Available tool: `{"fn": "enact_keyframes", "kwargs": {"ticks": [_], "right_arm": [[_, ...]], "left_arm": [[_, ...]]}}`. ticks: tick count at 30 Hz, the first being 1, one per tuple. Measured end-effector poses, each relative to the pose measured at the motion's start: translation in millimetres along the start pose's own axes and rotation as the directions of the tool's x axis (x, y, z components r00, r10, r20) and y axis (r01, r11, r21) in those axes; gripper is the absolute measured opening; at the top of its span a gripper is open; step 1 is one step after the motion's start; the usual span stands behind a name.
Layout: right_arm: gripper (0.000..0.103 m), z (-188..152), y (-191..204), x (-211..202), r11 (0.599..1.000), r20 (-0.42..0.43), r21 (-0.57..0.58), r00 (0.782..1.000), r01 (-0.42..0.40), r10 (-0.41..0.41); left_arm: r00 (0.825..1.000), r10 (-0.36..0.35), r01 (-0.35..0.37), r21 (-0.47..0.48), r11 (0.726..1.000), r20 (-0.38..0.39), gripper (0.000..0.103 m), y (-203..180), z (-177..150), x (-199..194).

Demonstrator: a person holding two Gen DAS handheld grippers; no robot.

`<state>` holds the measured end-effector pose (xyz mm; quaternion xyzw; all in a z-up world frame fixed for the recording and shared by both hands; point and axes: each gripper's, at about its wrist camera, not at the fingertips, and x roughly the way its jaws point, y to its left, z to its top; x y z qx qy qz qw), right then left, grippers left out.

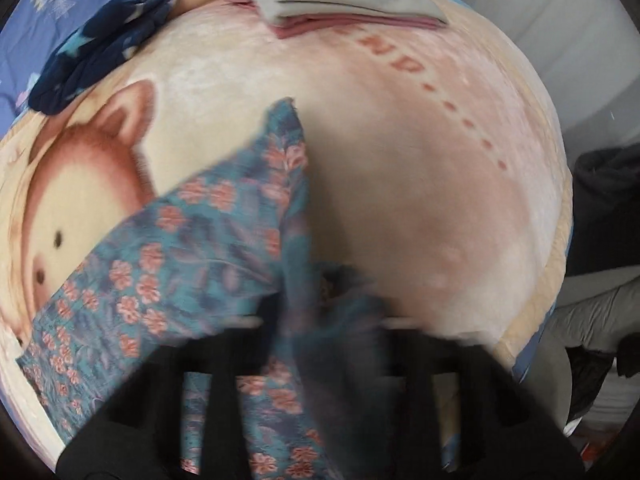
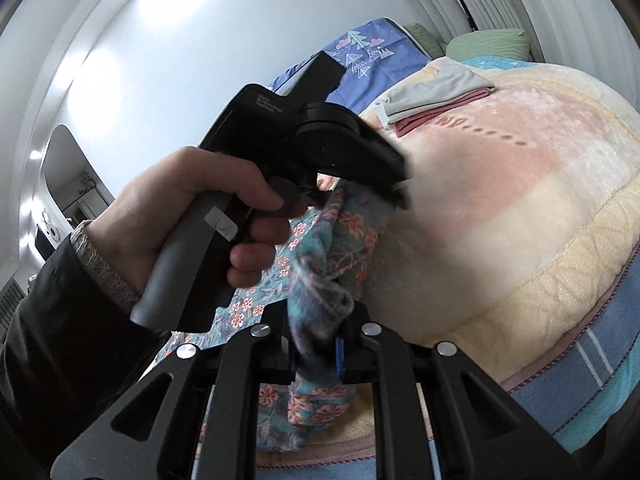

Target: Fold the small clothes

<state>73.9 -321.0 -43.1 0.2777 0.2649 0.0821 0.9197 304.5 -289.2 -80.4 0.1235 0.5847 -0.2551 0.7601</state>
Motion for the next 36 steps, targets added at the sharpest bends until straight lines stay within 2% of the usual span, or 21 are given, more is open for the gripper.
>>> {"fn": "enact_keyframes", "kwargs": {"ticks": [7, 15, 20, 26, 29, 32, 36], "right_arm": [[0.013, -2, 20, -2, 0.998, 0.007, -0.029, 0.999, -0.05, 0.05], [0.013, -4, 61, -1, 0.983, -0.018, -0.071, 0.985, -0.171, 0.17], [0.013, -10, 92, 9, 0.953, -0.068, -0.076, 0.955, -0.292, 0.287], [0.013, -16, 133, 31, 0.918, -0.134, -0.093, 0.919, -0.385, 0.372], [0.013, -23, 155, 45, 0.904, -0.177, -0.106, 0.902, -0.415, 0.394], [0.013, -39, 176, 60, 0.895, -0.237, -0.113, 0.886, -0.432, 0.398], [0.013, -69, 194, 82, 0.892, -0.332, -0.118, 0.864, -0.436, 0.378]], "left_arm": [[0.989, -0.099, 0.104, -0.043, 0.994, 0.113, 0.011, 34, -22, -43], [0.967, -0.136, 0.158, -0.088, 0.984, 0.217, 0.011, 91, -53, -99], [0.955, -0.137, 0.176, -0.129, 0.976, 0.264, 0.011, 130, -78, -129], [0.937, -0.152, 0.222, -0.199, 0.955, 0.314, 0.011, 189, -113, -155], [0.929, -0.162, 0.245, -0.226, 0.943, 0.333, 0.011, 216, -129, -160], [0.928, -0.16, 0.255, -0.26, 0.931, 0.337, 0.011, 243, -149, -155], [0.924, -0.19, 0.3, -0.323, 0.898, 0.331, 0.011, 281, -181, -134]]}}
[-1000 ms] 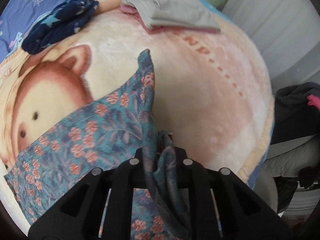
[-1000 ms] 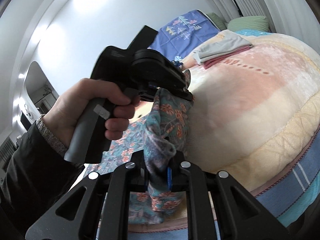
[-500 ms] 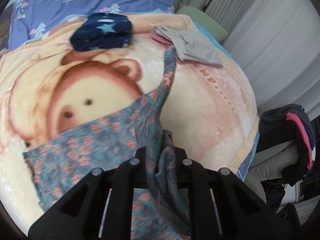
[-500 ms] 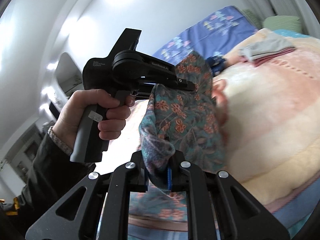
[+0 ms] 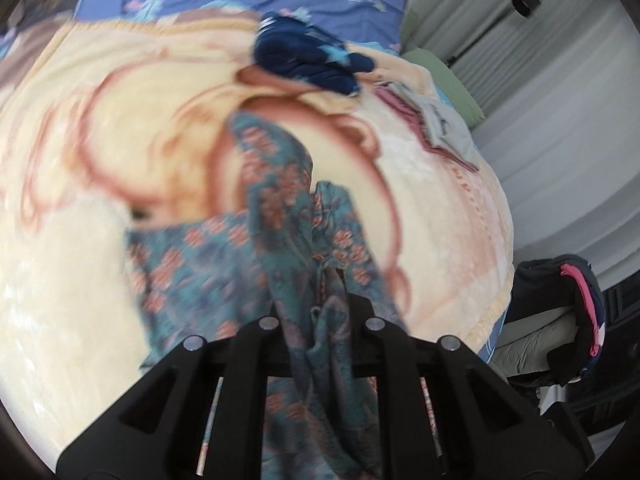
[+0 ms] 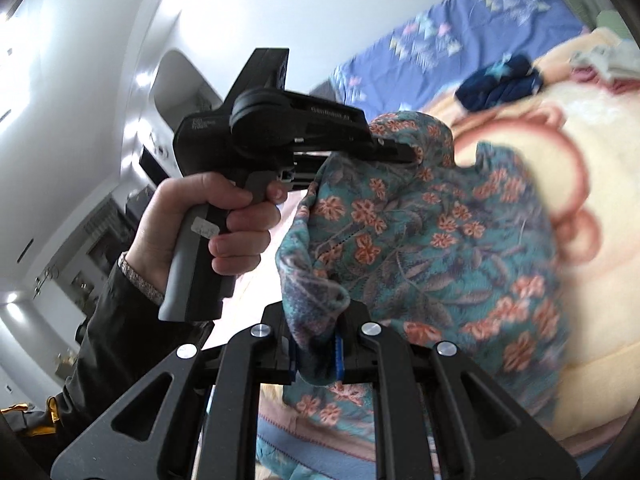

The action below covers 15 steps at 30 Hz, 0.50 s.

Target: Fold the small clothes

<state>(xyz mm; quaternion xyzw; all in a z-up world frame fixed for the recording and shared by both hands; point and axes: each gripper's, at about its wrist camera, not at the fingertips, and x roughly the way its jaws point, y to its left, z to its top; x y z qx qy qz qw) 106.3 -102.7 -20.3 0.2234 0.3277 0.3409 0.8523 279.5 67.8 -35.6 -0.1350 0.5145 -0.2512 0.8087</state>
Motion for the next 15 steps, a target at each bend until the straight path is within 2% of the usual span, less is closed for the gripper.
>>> {"fn": "enact_keyframes", "kwargs": {"ticks": [6, 8, 10, 14, 15], "right_arm": [[0.014, -23, 4, 32, 0.999, -0.107, 0.01, 0.994, 0.04, -0.039], [0.018, -27, 3, 37, 0.998, -0.133, 0.024, 0.99, 0.05, -0.046], [0.026, -32, 3, 40, 0.998, -0.161, 0.053, 0.987, 0.025, -0.016], [0.046, -38, 15, 37, 1.0, -0.177, 0.027, 0.984, -0.005, 0.009], [0.047, -40, 20, 37, 1.0, -0.181, 0.015, 0.983, -0.003, 0.005]], "left_arm": [[0.999, -0.041, 0.04, -0.078, 0.996, -0.021, 0.015, 54, -27, 12], [0.999, -0.037, 0.035, -0.09, 0.995, -0.022, 0.025, 67, -34, 17], [1.0, -0.014, 0.014, -0.103, 0.995, 0.003, 0.052, 77, -41, 15], [0.998, -0.021, 0.028, -0.14, 0.99, 0.054, 0.056, 99, -53, 2], [0.998, -0.007, 0.017, -0.149, 0.989, 0.066, 0.058, 104, -58, -3]]}}
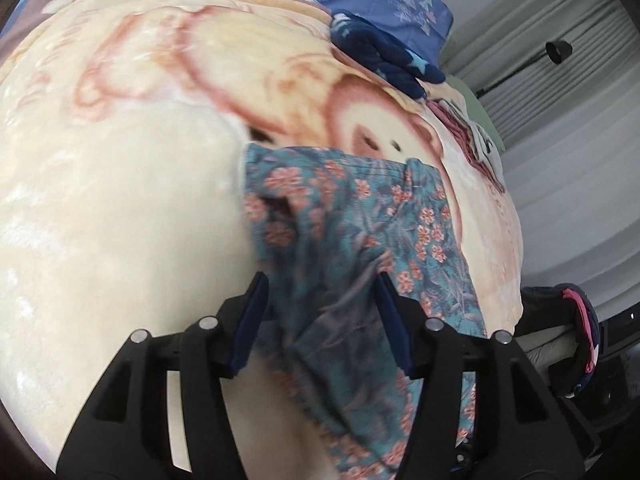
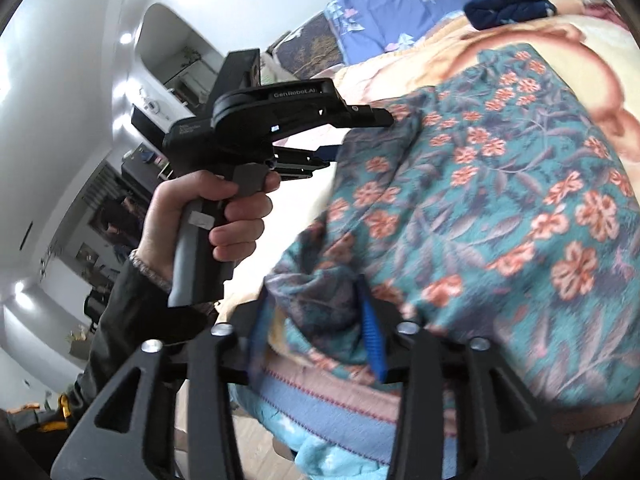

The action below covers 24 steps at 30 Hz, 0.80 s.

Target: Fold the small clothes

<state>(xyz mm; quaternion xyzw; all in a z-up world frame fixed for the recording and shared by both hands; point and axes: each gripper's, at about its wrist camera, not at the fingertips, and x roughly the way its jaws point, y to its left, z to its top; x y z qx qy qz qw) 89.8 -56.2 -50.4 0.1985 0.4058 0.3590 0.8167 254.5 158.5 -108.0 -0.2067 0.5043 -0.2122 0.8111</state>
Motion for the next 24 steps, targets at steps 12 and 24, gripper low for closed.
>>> {"fn": "enact_keyframes", "kwargs": {"ticks": [12, 24], "right_arm": [[0.053, 1, -8, -34, 0.966, -0.023, 0.043, 0.966, -0.255, 0.256], [0.058, 50, -50, -86, 0.937, 0.119, -0.04, 0.933, 0.347, -0.34]], "left_arm": [[0.994, -0.103, 0.106, -0.073, 0.992, 0.043, 0.07, 21, -59, -46], [0.979, -0.192, 0.184, -0.113, 0.976, -0.071, 0.078, -10, -74, -4]]}}
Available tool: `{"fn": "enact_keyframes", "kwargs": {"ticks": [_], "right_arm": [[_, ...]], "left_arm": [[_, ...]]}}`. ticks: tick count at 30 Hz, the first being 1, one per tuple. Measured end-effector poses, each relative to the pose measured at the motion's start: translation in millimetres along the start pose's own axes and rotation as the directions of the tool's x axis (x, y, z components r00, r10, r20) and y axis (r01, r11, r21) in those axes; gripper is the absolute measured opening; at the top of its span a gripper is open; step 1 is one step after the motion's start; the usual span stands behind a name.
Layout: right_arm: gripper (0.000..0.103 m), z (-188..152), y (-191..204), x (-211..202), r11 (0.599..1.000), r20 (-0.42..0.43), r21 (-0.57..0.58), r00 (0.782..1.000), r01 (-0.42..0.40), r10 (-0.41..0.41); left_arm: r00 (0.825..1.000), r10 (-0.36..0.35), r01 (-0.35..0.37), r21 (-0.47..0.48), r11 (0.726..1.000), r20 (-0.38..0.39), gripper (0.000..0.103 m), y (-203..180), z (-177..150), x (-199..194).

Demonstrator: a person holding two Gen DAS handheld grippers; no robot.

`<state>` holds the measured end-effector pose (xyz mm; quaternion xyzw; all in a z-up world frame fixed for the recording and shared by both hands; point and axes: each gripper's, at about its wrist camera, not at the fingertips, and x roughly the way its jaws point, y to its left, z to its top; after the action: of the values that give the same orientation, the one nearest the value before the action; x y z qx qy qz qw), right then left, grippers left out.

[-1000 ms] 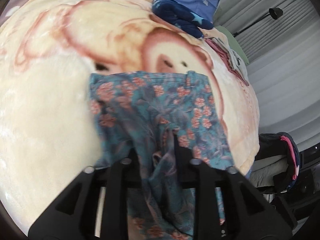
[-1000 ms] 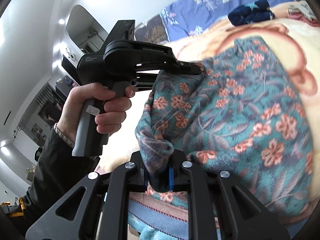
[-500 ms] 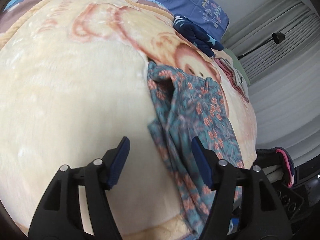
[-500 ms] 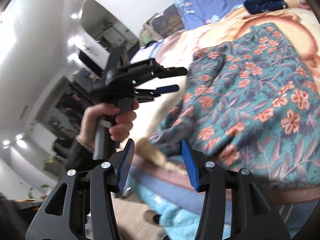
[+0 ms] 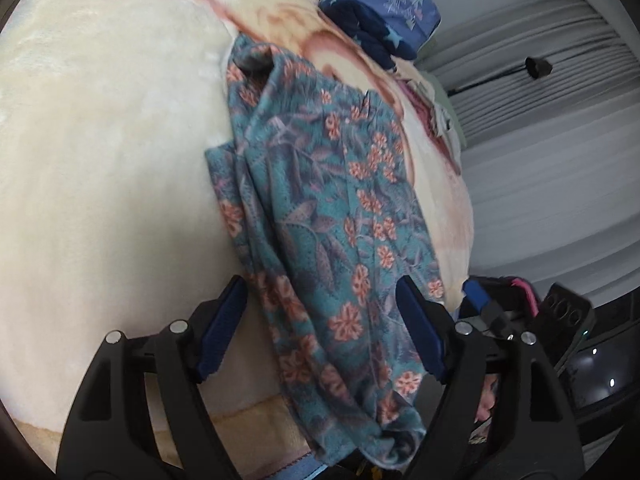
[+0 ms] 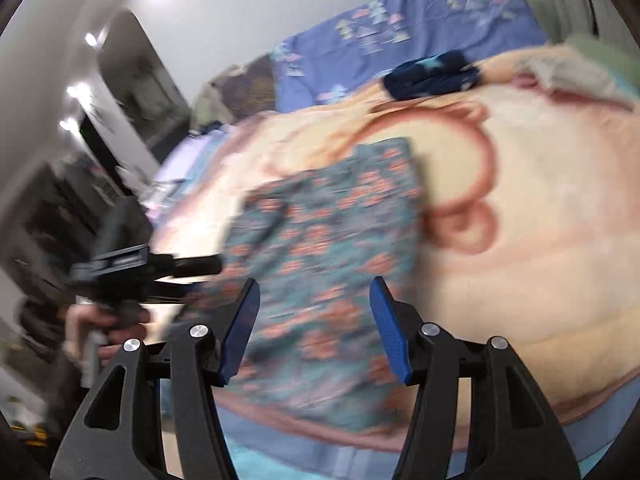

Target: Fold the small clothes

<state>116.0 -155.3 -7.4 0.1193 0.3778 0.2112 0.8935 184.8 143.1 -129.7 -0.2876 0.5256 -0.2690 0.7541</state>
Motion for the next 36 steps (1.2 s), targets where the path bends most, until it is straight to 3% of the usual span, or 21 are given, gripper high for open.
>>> {"fn": "enact_keyframes", "kwargs": {"ticks": [10, 18, 25, 29, 33, 36], "right_arm": [[0.058, 6, -16, 45, 0.997, -0.096, -0.043, 0.993, 0.057, -0.061], [0.059, 18, -37, 76, 1.0, -0.161, -0.002, 0.987, 0.031, -0.031], [0.064, 42, -54, 121, 0.995, -0.251, 0.075, 0.965, -0.059, 0.076], [0.065, 55, -66, 142, 0.983, -0.268, 0.129, 0.95, -0.13, 0.161], [0.065, 60, -93, 147, 0.922, -0.262, 0.295, 0.907, -0.249, 0.329], [0.063, 52, -98, 134, 0.874, -0.266, 0.357, 0.862, -0.329, 0.433]], "left_arm": [[0.999, 0.032, -0.032, 0.014, 0.999, 0.005, 0.082, -4, 11, 16], [1.0, 0.002, -0.001, 0.01, 1.0, -0.015, 0.082, -12, 23, 25], [1.0, 0.002, -0.003, -0.004, 1.0, -0.022, 0.082, -9, 51, 41], [0.999, -0.04, 0.04, -0.053, 0.998, 0.004, 0.082, 4, 67, 48], [0.997, -0.075, 0.076, -0.082, 0.994, 0.015, 0.078, 10, 70, 46], [0.995, -0.098, 0.097, -0.057, 0.994, -0.01, 0.072, 7, 60, 41]]}}
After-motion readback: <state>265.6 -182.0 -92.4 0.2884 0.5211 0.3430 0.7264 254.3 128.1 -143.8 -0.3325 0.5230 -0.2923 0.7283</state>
